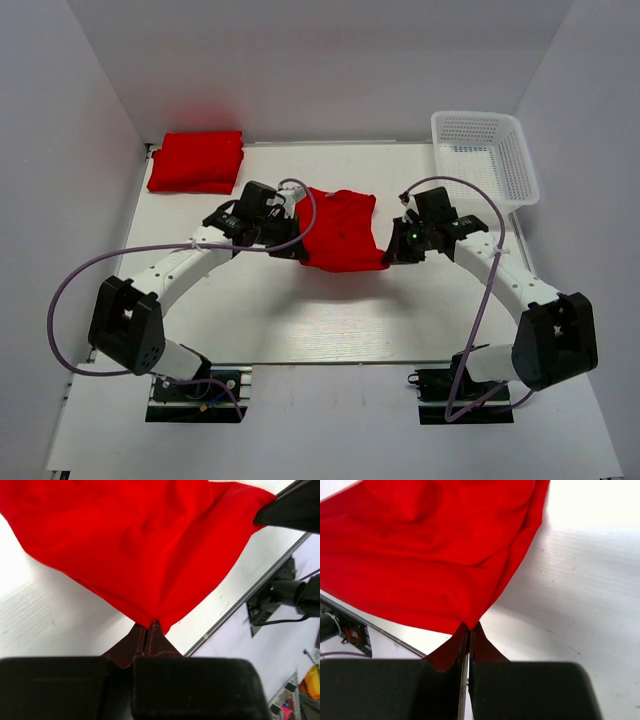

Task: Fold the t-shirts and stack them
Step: Fold the long partially folded tshirt into a neat square

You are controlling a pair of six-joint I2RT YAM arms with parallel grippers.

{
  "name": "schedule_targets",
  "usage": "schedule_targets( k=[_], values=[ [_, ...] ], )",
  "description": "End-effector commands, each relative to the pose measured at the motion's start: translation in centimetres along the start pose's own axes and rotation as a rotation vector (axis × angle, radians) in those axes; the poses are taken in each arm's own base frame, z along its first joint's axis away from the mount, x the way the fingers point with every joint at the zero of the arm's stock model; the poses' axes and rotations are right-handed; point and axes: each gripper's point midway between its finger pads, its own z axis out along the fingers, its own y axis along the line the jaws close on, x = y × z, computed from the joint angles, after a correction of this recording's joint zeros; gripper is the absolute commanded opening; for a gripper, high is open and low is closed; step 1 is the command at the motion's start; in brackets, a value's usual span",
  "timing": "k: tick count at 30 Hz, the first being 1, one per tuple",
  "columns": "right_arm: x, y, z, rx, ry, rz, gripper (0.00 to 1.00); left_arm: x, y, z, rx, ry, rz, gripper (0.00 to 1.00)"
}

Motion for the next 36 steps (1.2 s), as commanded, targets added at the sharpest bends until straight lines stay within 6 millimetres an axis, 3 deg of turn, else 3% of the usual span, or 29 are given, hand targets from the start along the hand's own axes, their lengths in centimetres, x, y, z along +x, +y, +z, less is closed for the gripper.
schedule_targets(
  k=[1,3,4,5,7,8,10,11,15,17,18,20,21,23,28,29,30,34,36],
  values=[
    [-3.0,0.8,-1.6,0.027,-0.058,-0.011,0.00,-2.3,-1.1,-1.0,0.012,-0.009,-0.032,0.01],
    [-4.6,0.7,-1.6,0.050,-0.074,-0.003,0.00,-3.3,0.3,-0.1,-0.047,-0.017,-0.068,0.00],
    [-5.0,0.3,-0.9,0.073,-0.064,0.006,0.00,-4.6,0.3,-0.1,-0.065,-0.045,-0.081,0.00],
    [-6.8,1.0,-0.8,0.060,-0.087,-0.002,0.00,-5.5,0.5,0.1,-0.076,-0.066,-0.075,0.00],
    [-7.5,1.2,0.2,0.050,-0.072,0.002,0.00,-7.5,1.4,0.5,-0.105,-0.105,-0.114,0.00],
    [-9.5,1.5,0.2,0.044,-0.104,-0.001,0.00,-8.3,1.5,0.7,-0.109,-0.125,-0.116,0.00],
    [-10.2,0.7,1.6,0.067,-0.087,0.014,0.00,-10.8,1.7,0.6,-0.121,-0.188,-0.114,0.00],
    [-12.2,1.5,0.9,0.055,-0.131,0.003,0.00,-11.5,2.8,1.2,-0.143,-0.192,-0.144,0.00],
    [-15.7,2.1,1.1,0.037,-0.161,-0.003,0.00,-14.5,4.7,1.3,-0.186,-0.225,-0.179,0.00],
    [-16.0,1.4,2.3,0.038,-0.132,0.005,0.00,-15.5,5.9,1.3,-0.198,-0.239,-0.195,0.00],
    [-17.3,1.6,2.3,0.028,-0.150,0.001,0.00,-16.5,5.6,1.3,-0.193,-0.255,-0.187,0.00],
    [-17.5,0.9,3.7,0.025,-0.118,0.007,0.00,-16.7,6.7,2.2,-0.190,-0.236,-0.206,0.00],
    [-18.6,1.8,3.3,-0.003,-0.135,-0.009,0.00,-17.4,7.2,2.1,-0.193,-0.250,-0.210,0.00],
    [-19.2,1.4,4.4,-0.009,-0.126,-0.005,0.00,-17.6,8.0,3.1,-0.178,-0.236,-0.221,0.00],
    [-22.2,1.1,5.7,-0.033,-0.173,-0.003,0.00,-20.4,10.6,3.7,-0.189,-0.290,-0.219,0.00],
    [-22.6,0.7,5.7,-0.033,-0.180,0.017,0.00,-21.7,10.1,3.6,-0.165,-0.313,-0.202,0.00],
    [-23.2,0.8,6.4,-0.047,-0.192,0.010,0.00,-21.6,11.2,4.5,-0.168,-0.298,-0.208,0.00],
    [-25.5,0.6,7.3,-0.086,-0.252,0.026,0.00,-23.0,12.8,6.0,-0.140,-0.309,-0.198,0.00],
    [-26.2,0.2,8.2,-0.090,-0.257,0.047,0.00,-23.9,12.6,6.5,-0.113,-0.320,-0.183,0.00]
  ],
)
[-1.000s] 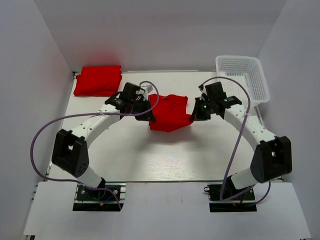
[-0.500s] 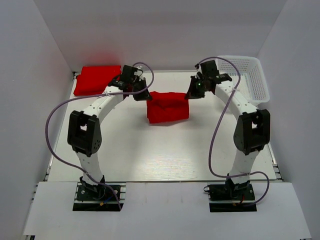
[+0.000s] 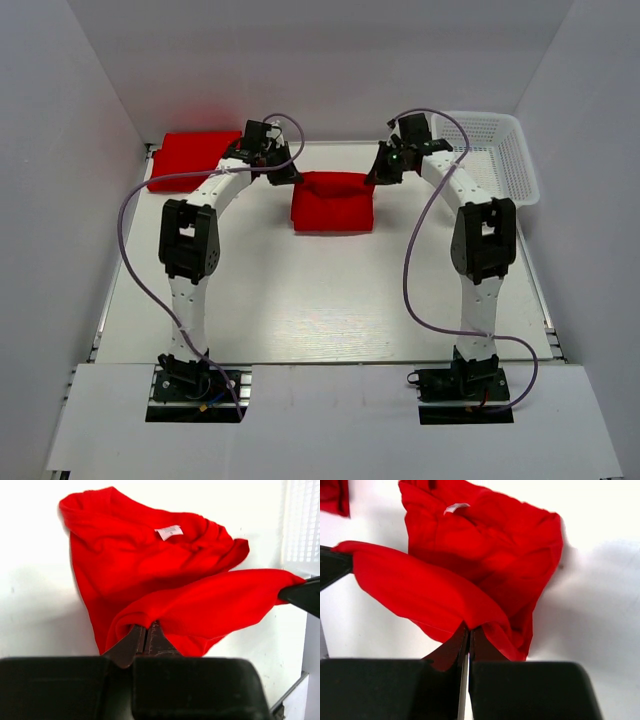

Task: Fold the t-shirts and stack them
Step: Fold the long partially folded tshirt into a neat square

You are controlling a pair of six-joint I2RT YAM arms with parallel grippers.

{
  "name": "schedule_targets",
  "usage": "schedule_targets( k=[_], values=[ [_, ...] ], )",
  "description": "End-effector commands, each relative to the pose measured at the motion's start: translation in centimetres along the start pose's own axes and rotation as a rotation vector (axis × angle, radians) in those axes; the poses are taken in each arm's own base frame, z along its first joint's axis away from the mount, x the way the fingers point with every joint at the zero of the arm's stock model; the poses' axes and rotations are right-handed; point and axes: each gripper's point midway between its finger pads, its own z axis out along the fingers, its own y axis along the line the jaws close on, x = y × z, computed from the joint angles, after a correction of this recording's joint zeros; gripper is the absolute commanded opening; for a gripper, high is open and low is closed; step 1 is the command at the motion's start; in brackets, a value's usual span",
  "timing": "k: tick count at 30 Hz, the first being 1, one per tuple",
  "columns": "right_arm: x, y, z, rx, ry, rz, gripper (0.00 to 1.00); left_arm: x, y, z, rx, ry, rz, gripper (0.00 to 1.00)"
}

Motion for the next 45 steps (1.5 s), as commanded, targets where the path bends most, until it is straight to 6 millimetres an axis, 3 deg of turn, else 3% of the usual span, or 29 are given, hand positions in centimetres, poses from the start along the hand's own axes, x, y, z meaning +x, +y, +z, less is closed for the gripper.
schedule_targets(
  k=[1,8,9,10,12,13,15,16,17,19,22,23,24,26,29,32,38,42,43,44,45],
  values=[
    [-4.5,1.3,-0.2,-0.068,-0.118,-0.005,0.00,-3.4,-1.2,-0.2,0.081,-0.080,0.044,0.00],
    [-5.8,0.1,2.2,-0.093,-0.156,0.043,0.00,-6.2,-1.1,2.6,0.148,-0.158,0.085,0.02],
    [-5.9,0.3,2.5,-0.100,-0.157,0.049,0.00,-6.3,-0.8,3.4,0.152,-0.167,0.089,0.08],
    [-6.2,0.0,3.1,-0.103,-0.170,0.058,0.07,-7.0,-1.1,3.4,0.159,-0.182,0.097,0.16],
    [-7.4,0.0,3.1,-0.116,-0.208,0.052,0.31,-7.8,-1.2,3.8,0.159,-0.206,0.105,0.50],
    [-8.1,-0.5,3.6,-0.100,-0.231,0.048,0.43,-8.9,-1.7,3.7,0.172,-0.237,0.129,0.99],
    [-10.6,-0.3,3.1,-0.086,-0.301,0.032,0.52,-11.1,-2.3,3.0,0.196,-0.305,0.156,1.00],
    [-11.2,-0.6,2.8,-0.081,-0.316,0.028,0.63,-11.6,-3.2,2.5,0.226,-0.320,0.173,1.00],
    [-12.2,-0.1,2.0,-0.086,-0.341,0.009,0.82,-12.4,-3.8,1.7,0.231,-0.344,0.208,1.00],
    [-13.4,0.2,0.2,-0.056,-0.393,-0.020,0.90,-13.2,-4.3,0.8,0.227,-0.372,0.247,1.00],
    [-12.8,0.3,-0.9,-0.008,-0.398,-0.057,0.90,-12.6,-3.7,0.0,0.179,-0.344,0.275,1.00],
    [-12.7,0.5,-2.2,0.001,-0.402,-0.076,0.90,-12.2,-3.3,-0.1,0.160,-0.335,0.292,1.00],
    [-11.3,0.6,-1.8,-0.005,-0.356,-0.083,0.90,-10.9,-2.4,0.4,0.145,-0.303,0.294,1.00],
    [-10.0,1.1,-2.1,-0.012,-0.314,-0.132,0.90,-9.7,-2.5,-0.2,0.153,-0.265,0.314,1.00],
    [-7.5,2.5,-1.6,-0.078,-0.225,-0.166,0.90,-7.4,-3.7,0.3,0.217,-0.192,0.365,1.00],
    [-5.4,4.4,-0.8,-0.161,-0.166,-0.179,0.90,-6.0,-4.8,0.8,0.296,-0.155,0.401,1.00],
    [-4.3,5.8,2.0,-0.262,-0.139,-0.112,0.90,-4.8,-3.9,3.4,0.335,-0.130,0.343,1.00],
    [-4.1,5.0,5.4,-0.326,-0.138,-0.032,0.90,-4.8,-3.4,5.7,0.370,-0.139,0.338,1.00],
    [-4.8,5.0,5.9,-0.346,-0.167,-0.019,0.90,-5.5,-3.6,6.0,0.376,-0.151,0.335,1.00],
    [-5.1,4.6,6.3,-0.342,-0.178,-0.005,0.90,-4.2,-2.0,7.9,0.353,-0.114,0.309,1.00],
    [-4.9,3.9,7.1,-0.333,-0.176,0.022,0.90,-3.9,-1.6,8.6,0.351,-0.106,0.295,1.00]
  ],
)
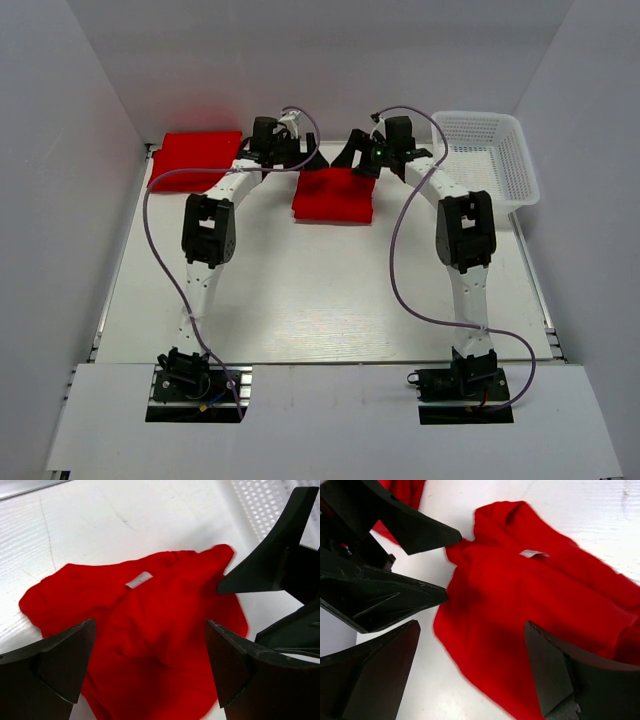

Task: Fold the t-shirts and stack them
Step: Fold the long partially folded tshirt into a neat square

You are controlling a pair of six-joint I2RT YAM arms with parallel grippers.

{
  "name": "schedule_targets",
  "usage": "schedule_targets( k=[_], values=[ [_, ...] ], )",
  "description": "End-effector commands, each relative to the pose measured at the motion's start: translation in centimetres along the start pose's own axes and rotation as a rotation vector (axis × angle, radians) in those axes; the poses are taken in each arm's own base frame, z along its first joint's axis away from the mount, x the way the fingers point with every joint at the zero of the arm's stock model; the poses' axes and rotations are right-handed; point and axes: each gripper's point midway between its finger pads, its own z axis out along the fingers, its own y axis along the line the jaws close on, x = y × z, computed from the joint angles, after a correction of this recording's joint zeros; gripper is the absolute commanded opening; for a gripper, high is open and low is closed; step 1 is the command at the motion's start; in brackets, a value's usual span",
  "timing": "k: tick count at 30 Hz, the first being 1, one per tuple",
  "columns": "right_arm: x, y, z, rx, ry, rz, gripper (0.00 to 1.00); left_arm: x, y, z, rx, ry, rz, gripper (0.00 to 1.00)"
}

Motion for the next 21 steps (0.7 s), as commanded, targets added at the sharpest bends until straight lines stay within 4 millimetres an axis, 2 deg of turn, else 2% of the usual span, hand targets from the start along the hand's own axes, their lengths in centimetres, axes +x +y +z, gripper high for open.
schedule_targets(
  k=[1,3,4,6,7,8,10,12,14,17,18,19,20,21],
  values=[
    [-0.7,-1.9,1.8,-0.035,-0.054,0.094,0.90,1.4,1.1,1.8,0.026,0.010,-0.043,1.00],
    [-1.7,-2.8,2.1,-0.040,-0.097,0.110,0.90,2.7,2.0,2.8,0.038,0.007,-0.060,1.00],
    [-1.1,-4.3,2.7,-0.006,-0.096,0.138,0.90,2.9,2.4,3.1,0.028,0.004,-0.071,1.00],
    [-0.6,-6.4,2.7,0.035,-0.111,0.196,0.90,2.9,3.1,3.4,0.000,-0.012,-0.079,1.00],
    [-0.6,-7.8,2.6,0.074,-0.127,0.219,0.90,3.4,3.6,3.7,-0.012,-0.007,-0.086,1.00],
    [0.2,-9.6,2.4,0.124,-0.126,0.245,0.90,3.4,3.8,3.7,-0.024,-0.011,-0.086,1.00],
    [0.7,-11.3,2.0,0.179,-0.129,0.275,0.90,4.0,5.1,3.5,-0.062,-0.007,-0.102,1.00],
    [1.8,-13.0,1.4,0.231,-0.110,0.310,0.90,3.8,5.5,2.9,-0.079,-0.015,-0.115,1.00],
    [2.4,-13.7,1.3,0.247,-0.096,0.330,0.90,3.6,5.7,2.9,-0.086,-0.025,-0.110,1.00],
    [1.2,-12.1,1.5,0.165,-0.078,0.280,0.90,2.5,5.0,2.7,-0.066,-0.043,-0.093,1.00],
    [1.5,-11.8,1.7,0.150,-0.051,0.284,0.90,1.2,4.2,2.6,-0.043,-0.062,-0.101,1.00],
    [-0.4,-9.3,1.4,0.075,-0.044,0.235,0.90,-0.3,3.2,2.2,-0.019,-0.089,-0.076,1.00],
    [-0.9,-8.3,1.4,0.057,-0.043,0.189,0.90,-1.2,2.9,2.1,-0.013,-0.108,-0.062,1.00],
    [-2.6,-6.4,0.4,0.033,-0.067,0.147,0.90,-3.3,1.8,1.5,0.000,-0.144,-0.046,1.00]
  ],
)
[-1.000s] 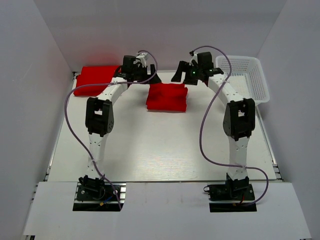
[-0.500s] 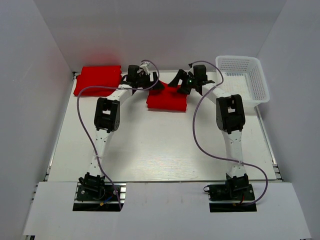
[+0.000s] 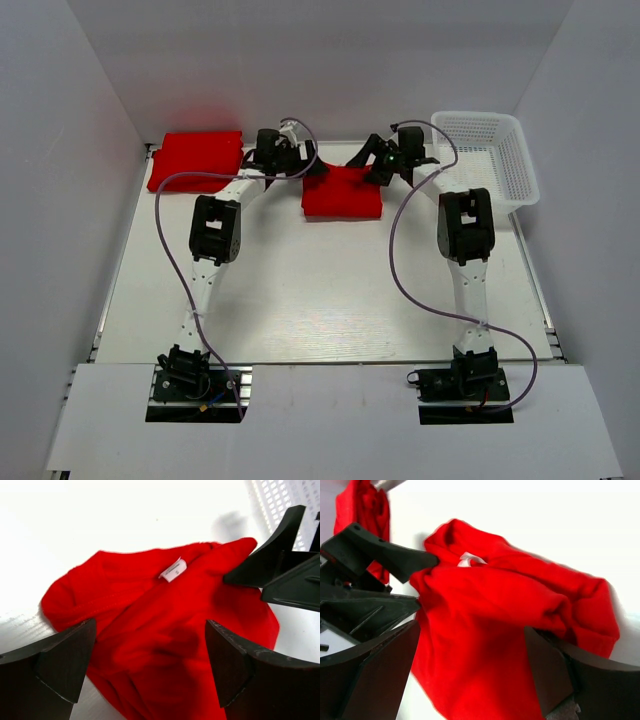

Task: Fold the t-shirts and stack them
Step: Fold the long partially folded tshirt into a neat square, then put the neatly folded tshirt into the corner of the board with the left arm

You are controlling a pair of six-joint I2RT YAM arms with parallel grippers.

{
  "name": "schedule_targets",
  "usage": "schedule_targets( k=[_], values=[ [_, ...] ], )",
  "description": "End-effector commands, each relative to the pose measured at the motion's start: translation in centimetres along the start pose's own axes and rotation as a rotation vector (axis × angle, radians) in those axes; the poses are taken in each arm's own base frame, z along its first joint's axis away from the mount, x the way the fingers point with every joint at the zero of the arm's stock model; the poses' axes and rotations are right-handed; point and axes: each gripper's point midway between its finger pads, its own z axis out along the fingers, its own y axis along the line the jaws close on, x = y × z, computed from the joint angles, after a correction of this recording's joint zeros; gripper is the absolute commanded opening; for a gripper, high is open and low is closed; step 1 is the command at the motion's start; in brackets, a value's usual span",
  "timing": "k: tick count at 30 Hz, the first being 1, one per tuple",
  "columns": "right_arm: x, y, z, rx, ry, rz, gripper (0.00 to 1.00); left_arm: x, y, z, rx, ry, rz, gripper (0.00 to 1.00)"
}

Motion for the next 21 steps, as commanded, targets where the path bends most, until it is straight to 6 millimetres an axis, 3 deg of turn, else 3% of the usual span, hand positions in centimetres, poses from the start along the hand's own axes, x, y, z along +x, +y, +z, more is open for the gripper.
schedule_targets(
  k=[1,3,5,6,8,9,10,12,13,14,15,16,17,18,19,21],
  values=[
    [-2.6,4.1,-2.0,-0.059,-0.008,-0.134,0.90,-7.3,-3.7,-2.5,0.035,-0.128,0.067,1.00],
    [-4.6,8.1,-4.7,-0.110,-0.066,-0.214,0.90,-10.1,-5.8,-4.0,0.044,-0.179,0.102,1.00],
    [-5.2,9.9,-6.1,-0.133,-0.093,-0.235,0.90,-11.7,-7.3,-5.4,0.042,-0.200,0.122,1.00],
    [-6.0,12.1,-8.2,-0.148,-0.130,-0.267,0.90,-12.7,-8.4,-6.8,0.027,-0.212,0.124,1.00],
    [-6.0,12.3,-9.8,-0.108,-0.162,-0.276,0.90,-12.8,-8.9,-8.1,-0.006,-0.210,0.136,1.00],
    [-6.2,12.0,-10.3,-0.077,-0.178,-0.293,0.90,-11.2,-8.3,-8.4,-0.022,-0.171,0.121,1.00],
    [-5.8,12.1,-11.3,-0.046,-0.169,-0.291,0.90,-12.0,-9.2,-9.9,-0.051,-0.190,0.145,1.00],
    [-5.5,10.4,-12.6,0.047,-0.190,-0.285,0.90,-9.7,-8.1,-10.7,-0.112,-0.127,0.123,1.00],
    [-5.9,11.5,-14.7,0.065,-0.222,-0.299,0.90,-9.4,-8.0,-10.9,-0.157,-0.112,0.153,1.00],
    [-4.2,8.9,-14.4,0.142,-0.199,-0.270,0.90,-9.3,-7.7,-11.3,-0.183,-0.091,0.164,1.00],
    [-4.3,8.0,-14.9,0.196,-0.226,-0.265,0.90,-7.5,-7.3,-11.2,-0.213,-0.019,0.146,1.00],
    [-3.9,8.5,-16.4,0.202,-0.243,-0.269,0.90,-6.9,-7.1,-11.2,-0.221,0.009,0.130,1.00],
    [-3.3,6.8,-16.7,0.262,-0.247,-0.252,0.90,-6.6,-6.8,-11.1,-0.227,0.028,0.130,1.00],
    [-3.1,6.5,-17.2,0.283,-0.251,-0.245,0.90,-4.5,-5.8,-10.7,-0.247,0.092,0.082,1.00],
    [-3.0,6.8,-18.6,0.296,-0.272,-0.249,0.90,-4.2,-5.4,-10.5,-0.280,0.098,0.083,1.00],
    [-2.3,5.3,-19.9,0.373,-0.279,-0.253,0.90,-3.2,-4.4,-10.3,-0.336,0.120,0.076,1.00]
  ],
)
